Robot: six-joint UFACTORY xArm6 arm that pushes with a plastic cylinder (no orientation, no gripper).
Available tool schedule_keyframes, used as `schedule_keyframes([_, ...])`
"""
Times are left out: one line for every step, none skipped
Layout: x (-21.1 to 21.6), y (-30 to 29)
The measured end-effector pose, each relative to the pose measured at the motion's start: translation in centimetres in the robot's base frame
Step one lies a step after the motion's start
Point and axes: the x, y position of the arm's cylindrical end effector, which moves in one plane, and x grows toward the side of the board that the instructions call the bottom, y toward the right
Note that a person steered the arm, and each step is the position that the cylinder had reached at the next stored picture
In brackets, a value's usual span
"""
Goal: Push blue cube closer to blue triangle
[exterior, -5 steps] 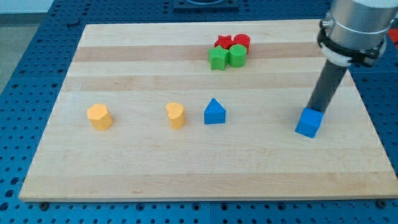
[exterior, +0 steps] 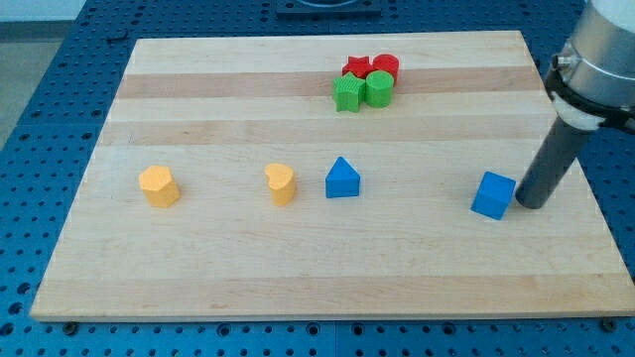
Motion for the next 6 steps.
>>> schedule_keyframes([-0.4, -1.9])
schedule_keyframes([-1.4, -4.0])
schedule_keyframes([-2.7, -6.1])
schedule_keyframes([-3.7, -7.7])
schedule_keyframes([-3.1, -7.1])
schedule_keyframes([-0.8, -6.7])
